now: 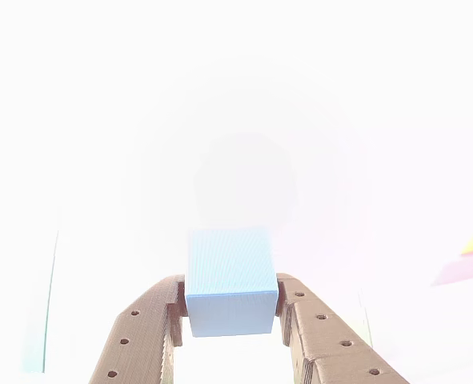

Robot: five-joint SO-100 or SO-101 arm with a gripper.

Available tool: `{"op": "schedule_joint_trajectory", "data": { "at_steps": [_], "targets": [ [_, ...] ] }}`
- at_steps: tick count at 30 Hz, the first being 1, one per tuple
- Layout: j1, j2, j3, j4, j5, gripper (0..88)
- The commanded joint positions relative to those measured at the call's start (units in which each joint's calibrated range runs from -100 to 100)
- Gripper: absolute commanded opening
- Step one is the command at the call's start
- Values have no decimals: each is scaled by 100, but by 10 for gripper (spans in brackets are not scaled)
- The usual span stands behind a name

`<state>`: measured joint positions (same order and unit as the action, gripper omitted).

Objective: Tower of hanoi

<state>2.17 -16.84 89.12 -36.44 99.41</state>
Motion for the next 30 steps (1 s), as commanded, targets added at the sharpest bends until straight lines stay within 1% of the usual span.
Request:
{"op": "schedule_joint_trajectory", "data": {
  "at_steps": [1, 6, 23, 30],
  "targets": [
    [-102, 404, -76, -656, 59, 19],
    [-159, 784, -85, -1061, 59, 20],
    [-169, 2060, -485, -1951, 59, 23],
    [-179, 2512, -812, -2097, 59, 24]
  ]
}}
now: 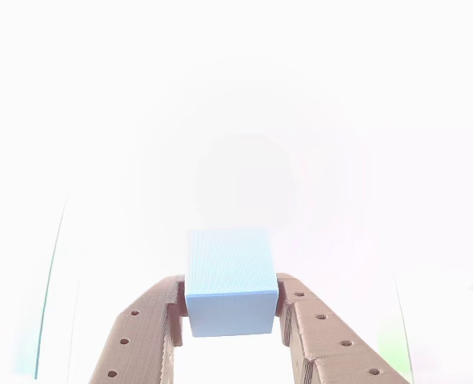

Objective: Tower of hanoi

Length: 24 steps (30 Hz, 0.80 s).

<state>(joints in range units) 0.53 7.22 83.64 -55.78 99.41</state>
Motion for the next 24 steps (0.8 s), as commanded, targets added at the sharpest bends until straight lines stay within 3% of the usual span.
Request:
{"op": "schedule_joint_trajectory", "data": {
  "at_steps": [1, 13, 24],
  "targets": [
    [-15, 178, -327, -171, 59, 24],
    [-72, 1091, -937, -560, 59, 39],
    [-72, 1365, -1064, -681, 59, 119]
  ]
}}
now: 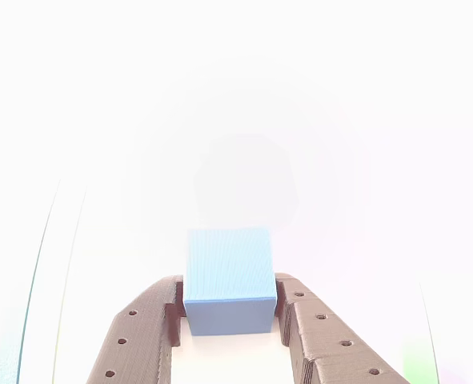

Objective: Tower of hanoi

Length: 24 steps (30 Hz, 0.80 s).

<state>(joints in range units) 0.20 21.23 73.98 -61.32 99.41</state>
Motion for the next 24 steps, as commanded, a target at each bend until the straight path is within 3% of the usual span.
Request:
{"op": "schedule_joint_trajectory", "data": {
  "at_steps": [1, 4, 13, 24],
  "targets": [
    [-40, -36, -98, -127, 59, 135],
    [-30, -36, -107, -127, 59, 203],
    [162, -625, -61, 237, 59, 245],
    [440, -3879, 311, 3460, 59, 244]
  ]
}}
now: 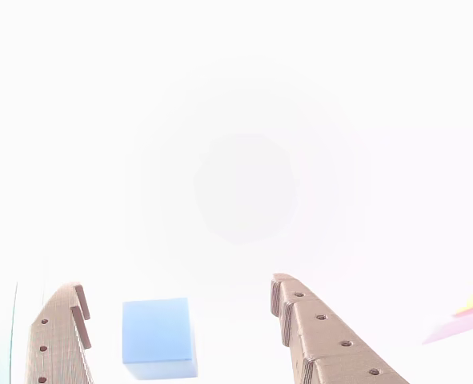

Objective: Tower of hanoi

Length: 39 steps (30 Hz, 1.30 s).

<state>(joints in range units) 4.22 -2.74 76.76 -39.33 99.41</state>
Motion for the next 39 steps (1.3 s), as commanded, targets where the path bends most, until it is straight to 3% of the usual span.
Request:
{"op": "schedule_joint_trajectory", "data": {
  "at_steps": [1, 5, 11, 15, 20, 30, 39],
  "targets": [
    [19, -1902, 33, 1754, 59, 241],
    [-29, -3347, -58, 3544, 59, 212],
    [106, -4792, -1040, 6799, 59, 82],
    [221, -5067, -2276, 8937, 59, 11],
    [460, -5018, -4158, 11212, 59, 2],
    [882, -4720, -6894, 13665, 59, 2],
    [1381, -4526, -7167, 13714, 59, 19]
  ]
}}
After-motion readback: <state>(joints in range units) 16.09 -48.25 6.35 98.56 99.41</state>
